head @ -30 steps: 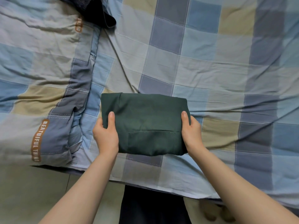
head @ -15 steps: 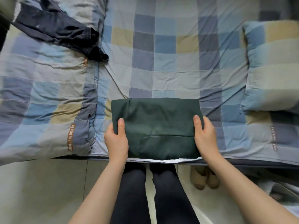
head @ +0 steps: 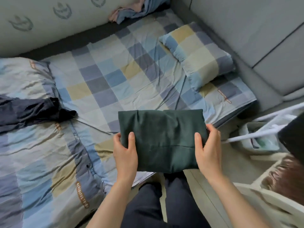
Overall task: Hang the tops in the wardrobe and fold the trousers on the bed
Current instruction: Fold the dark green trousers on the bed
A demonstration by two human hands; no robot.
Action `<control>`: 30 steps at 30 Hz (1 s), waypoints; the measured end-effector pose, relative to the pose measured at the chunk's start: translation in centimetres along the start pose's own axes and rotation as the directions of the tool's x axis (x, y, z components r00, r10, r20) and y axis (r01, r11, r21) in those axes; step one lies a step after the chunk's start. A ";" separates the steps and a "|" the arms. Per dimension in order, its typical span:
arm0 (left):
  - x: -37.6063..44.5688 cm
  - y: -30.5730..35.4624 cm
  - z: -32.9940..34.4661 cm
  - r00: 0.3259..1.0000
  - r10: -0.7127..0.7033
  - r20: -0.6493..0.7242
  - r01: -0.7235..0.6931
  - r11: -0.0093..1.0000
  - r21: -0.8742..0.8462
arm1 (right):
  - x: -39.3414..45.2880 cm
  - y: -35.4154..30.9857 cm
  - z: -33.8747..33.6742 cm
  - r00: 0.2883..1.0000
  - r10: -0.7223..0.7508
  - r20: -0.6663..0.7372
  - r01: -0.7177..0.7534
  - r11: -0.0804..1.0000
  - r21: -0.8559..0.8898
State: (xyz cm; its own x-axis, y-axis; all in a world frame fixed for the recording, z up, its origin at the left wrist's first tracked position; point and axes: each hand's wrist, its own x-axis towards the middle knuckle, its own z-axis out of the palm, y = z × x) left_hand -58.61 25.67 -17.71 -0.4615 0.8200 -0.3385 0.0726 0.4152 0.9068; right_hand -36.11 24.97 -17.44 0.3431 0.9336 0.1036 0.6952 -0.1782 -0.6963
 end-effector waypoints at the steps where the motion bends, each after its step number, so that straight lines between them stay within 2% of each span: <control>1: -0.5 0.4 0.0 0.999 0.018 0.044 -0.019 1.000 0.018 | -1.3 0.0 -0.6 0.999 0.009 -0.035 -0.009 1.000 -0.015; 8: -5.7 2.1 2.3 0.925 0.161 0.344 -0.216 0.968 0.127 | -9.1 1.5 -6.7 0.968 0.133 -0.212 -0.152 0.985 -0.080; 13: -10.8 1.7 5.3 0.820 0.228 0.525 -0.370 0.911 0.182 | -14.9 3.8 -12.1 0.881 0.239 -0.409 -0.308 0.945 -0.112; 17: -17.3 0.6 7.8 0.694 0.259 0.672 -0.470 0.870 0.151 | -21.8 6.4 -16.8 0.783 0.328 -0.528 -0.442 0.892 -0.101; 22: -26.6 -1.8 9.3 0.533 0.282 0.798 -0.554 0.829 0.077 | -31.0 9.7 -21.8 0.674 0.426 -0.604 -0.577 0.813 -0.070; 25: -33.1 -4.0 9.7 0.428 0.259 0.866 -0.582 0.812 0.045 | -37.4 11.5 -25.1 0.600 0.470 -0.648 -0.642 0.766 -0.038; 29: -39.5 -6.6 10.2 0.334 0.229 0.914 -0.594 0.804 0.016 | -43.8 13.4 -27.8 0.518 0.513 -0.685 -0.702 0.713 0.004; 30: -42.0 -7.3 10.4 0.297 0.205 0.933 -0.596 0.803 0.013 | -46.2 13.9 -28.7 0.468 0.532 -0.705 -0.732 0.681 0.028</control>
State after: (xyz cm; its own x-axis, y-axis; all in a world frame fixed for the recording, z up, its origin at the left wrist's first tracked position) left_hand -30.54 -7.70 -12.75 0.7023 0.6962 -0.1487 0.3447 -0.1498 0.9267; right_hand -24.13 -29.55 -11.50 0.9761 0.1231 0.1789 0.2048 -0.7959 -0.5697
